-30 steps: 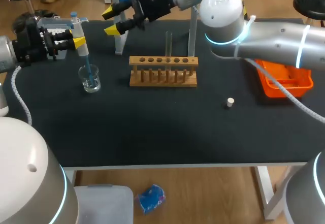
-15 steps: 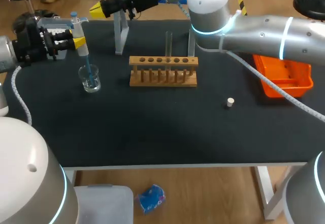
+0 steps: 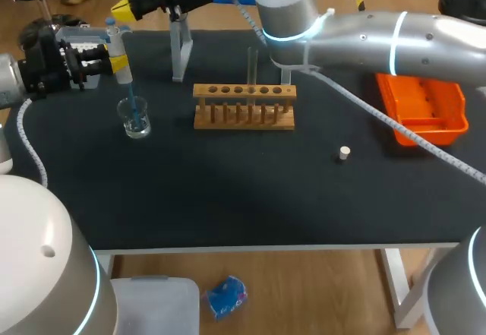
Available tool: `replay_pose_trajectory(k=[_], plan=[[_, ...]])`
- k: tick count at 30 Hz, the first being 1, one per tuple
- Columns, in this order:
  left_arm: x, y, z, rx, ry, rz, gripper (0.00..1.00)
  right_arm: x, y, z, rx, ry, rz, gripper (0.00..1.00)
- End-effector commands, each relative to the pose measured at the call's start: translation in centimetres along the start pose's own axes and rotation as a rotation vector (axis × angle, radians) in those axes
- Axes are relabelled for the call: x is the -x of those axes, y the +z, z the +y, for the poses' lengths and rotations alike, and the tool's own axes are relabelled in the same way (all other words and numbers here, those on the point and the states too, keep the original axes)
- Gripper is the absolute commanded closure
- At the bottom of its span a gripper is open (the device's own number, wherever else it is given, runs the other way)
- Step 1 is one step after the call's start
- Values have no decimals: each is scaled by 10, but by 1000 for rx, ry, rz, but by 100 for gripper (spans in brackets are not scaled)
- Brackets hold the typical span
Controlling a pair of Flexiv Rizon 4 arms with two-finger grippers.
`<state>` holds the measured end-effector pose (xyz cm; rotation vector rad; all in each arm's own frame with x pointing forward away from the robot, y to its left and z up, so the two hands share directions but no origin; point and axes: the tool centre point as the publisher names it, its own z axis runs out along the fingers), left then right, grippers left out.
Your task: Invert the test tube, pick up the pipette, mount the tip to pipette, aspirate from beaker and dispense into the tube, eject the tip, return the pipette, and cap with the stopper.
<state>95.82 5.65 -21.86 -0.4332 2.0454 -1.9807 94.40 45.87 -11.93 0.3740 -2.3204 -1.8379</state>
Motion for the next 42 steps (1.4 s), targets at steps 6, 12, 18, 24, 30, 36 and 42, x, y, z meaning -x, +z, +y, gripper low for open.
replay_pose_trajectory(k=[6,12,18,24,30,36,42], plan=[[0,0,0,-1,2,-2,100,14,7,-3,-5,11,59,100],[0,0,0,-1,2,-2,100,17,9,-5,-7,16,64,100],[0,0,0,-1,2,-2,100,19,10,-8,-7,23,65,100],[0,0,0,-1,2,-2,100,21,11,-10,-9,26,63,100],[0,0,0,-1,2,-2,100,22,12,-11,-13,27,64,100],[0,0,0,-1,2,-2,100,22,13,-14,-20,32,63,100],[0,0,0,-1,2,-2,100,20,13,-20,-23,42,57,100]])
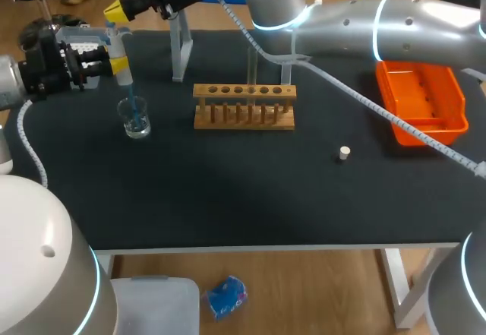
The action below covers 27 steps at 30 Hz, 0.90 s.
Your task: Invert the test tube, pick up the pipette, mount the tip to pipette, aspirate from beaker and dispense into the tube, eject the tip, return the pipette, and cap with the stopper.
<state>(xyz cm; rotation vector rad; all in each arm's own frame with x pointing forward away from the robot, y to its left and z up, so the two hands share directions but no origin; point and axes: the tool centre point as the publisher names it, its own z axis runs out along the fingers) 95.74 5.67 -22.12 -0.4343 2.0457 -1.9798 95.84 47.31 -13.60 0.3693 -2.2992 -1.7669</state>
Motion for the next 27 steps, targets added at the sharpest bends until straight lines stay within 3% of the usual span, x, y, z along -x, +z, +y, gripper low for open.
replay_pose_trajectory(k=[1,27], plan=[[0,1,-2,-1,2,-2,100,3,-1,-6,-1,5,6,100],[0,1,-2,-1,2,-2,100,2,5,-25,-11,49,11,100]])
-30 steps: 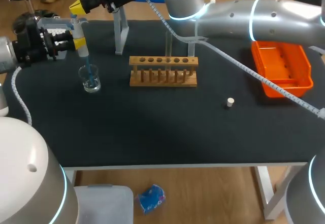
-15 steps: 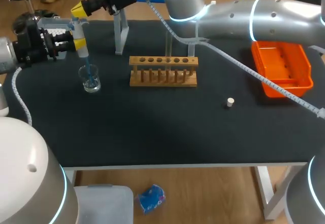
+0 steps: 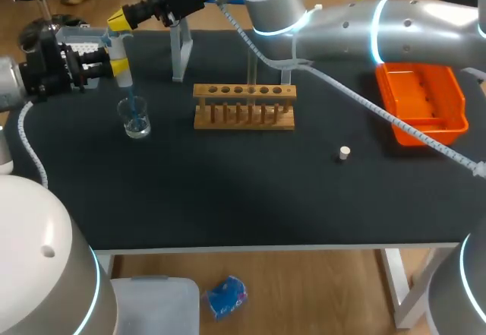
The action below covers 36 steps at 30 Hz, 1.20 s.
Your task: Invert the test tube, pick up the pipette, mount the tip to pipette, aspirate from beaker and dispense into the tube, eject the tip, return the pipette, and cap with the stopper.
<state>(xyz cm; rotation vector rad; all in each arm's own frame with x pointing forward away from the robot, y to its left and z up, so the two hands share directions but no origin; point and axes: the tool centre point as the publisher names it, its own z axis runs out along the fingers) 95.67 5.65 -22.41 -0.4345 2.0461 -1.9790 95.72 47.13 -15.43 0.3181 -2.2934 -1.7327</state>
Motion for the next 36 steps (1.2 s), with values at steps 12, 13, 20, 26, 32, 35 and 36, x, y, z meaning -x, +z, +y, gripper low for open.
replay_pose_trajectory(k=[12,13,20,26,32,35,36], plan=[[1,1,-5,-2,2,-1,100,0,-1,8,-1,-31,0,100],[1,1,-5,-2,2,-1,100,0,-2,10,0,-35,-1,100],[1,1,-5,-2,2,-1,100,-4,-4,18,2,-57,-5,100],[1,1,-5,-2,2,-1,100,-6,-6,24,3,-74,-8,100],[1,1,-5,-2,2,-1,100,-10,-11,35,0,-100,-20,100],[1,1,-5,-2,2,-1,100,-15,-19,37,-15,-108,-32,100],[1,1,-5,-2,2,-1,100,-17,-23,36,-29,-105,-41,100]])
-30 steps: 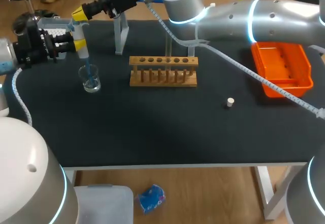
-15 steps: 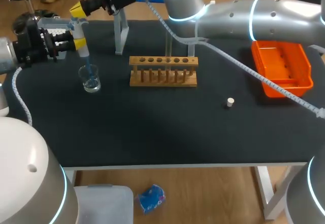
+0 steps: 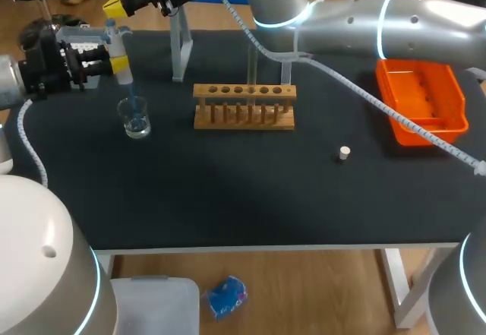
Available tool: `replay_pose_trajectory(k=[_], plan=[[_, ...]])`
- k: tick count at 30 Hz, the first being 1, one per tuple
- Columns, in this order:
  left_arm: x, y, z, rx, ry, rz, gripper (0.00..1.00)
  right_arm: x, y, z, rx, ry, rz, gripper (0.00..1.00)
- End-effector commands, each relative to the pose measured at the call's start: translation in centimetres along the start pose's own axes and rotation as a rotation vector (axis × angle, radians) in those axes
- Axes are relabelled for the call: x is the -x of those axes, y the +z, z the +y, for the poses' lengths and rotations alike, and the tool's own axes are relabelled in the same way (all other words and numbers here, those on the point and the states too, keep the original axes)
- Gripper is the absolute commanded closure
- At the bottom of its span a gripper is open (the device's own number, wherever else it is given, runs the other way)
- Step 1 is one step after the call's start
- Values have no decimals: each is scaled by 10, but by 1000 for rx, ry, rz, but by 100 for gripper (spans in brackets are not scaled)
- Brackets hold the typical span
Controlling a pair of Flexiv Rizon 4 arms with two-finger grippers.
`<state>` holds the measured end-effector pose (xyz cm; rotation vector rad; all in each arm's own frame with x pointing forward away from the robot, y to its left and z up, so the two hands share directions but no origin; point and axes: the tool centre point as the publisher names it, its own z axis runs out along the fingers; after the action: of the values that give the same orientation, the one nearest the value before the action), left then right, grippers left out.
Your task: Invert the test tube, pick up the pipette, mount the tip to pipette, aspirate from beaker and dispense into the tube, eject the tip, return the pipette, and cap with the stopper.
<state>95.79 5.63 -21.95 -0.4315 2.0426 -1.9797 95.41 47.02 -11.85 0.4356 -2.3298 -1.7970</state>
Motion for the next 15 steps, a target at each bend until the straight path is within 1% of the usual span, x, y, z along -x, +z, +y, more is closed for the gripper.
replay_pose_trajectory(k=[1,2,3,4,5,9,15], plan=[[0,0,-1,1,-1,-1,100,-13,-18,1,-48,7,-29,100],[0,0,-1,1,-1,-1,100,-16,-24,-1,-73,9,-40,100],[0,0,-1,1,-1,-1,100,-19,-29,-2,-90,7,-51,66],[0,0,-1,1,-1,-1,100,-23,-35,-4,-104,6,-64,16],[0,0,-1,1,-1,-1,100,-26,-42,-6,-113,6,-80,0],[0,0,-1,1,-1,-1,100,-38,-67,-15,-126,12,-120,0],[0,0,-1,1,-1,-1,100,-53,-102,-33,-135,26,-139,0]])
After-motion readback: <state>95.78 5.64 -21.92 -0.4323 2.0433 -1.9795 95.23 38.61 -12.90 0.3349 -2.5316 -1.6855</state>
